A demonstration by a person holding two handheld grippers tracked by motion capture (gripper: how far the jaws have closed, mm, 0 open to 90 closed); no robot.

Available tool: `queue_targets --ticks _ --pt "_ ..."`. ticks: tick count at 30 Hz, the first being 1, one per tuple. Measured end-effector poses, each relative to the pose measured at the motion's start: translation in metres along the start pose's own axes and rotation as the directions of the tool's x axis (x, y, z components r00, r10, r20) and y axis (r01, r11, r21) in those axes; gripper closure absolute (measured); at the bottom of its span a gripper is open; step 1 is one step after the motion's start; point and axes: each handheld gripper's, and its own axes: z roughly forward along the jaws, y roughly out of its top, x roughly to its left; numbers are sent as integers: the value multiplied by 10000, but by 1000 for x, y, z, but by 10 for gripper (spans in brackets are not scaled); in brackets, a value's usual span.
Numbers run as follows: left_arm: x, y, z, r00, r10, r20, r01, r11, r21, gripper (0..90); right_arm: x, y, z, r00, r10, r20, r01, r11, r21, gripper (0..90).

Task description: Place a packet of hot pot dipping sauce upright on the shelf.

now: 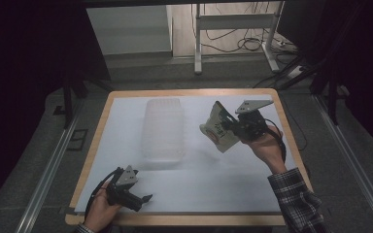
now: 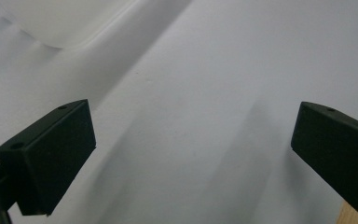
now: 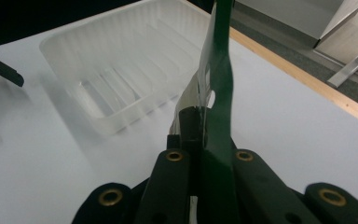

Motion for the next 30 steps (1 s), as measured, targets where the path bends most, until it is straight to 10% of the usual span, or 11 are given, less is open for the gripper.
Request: queue_targets --ticks 30 --pt "-1 0 0 10000 45 -20 -45 10000 11 0 -5 46 49 9926 -700 -989 694 9975 -98 897"
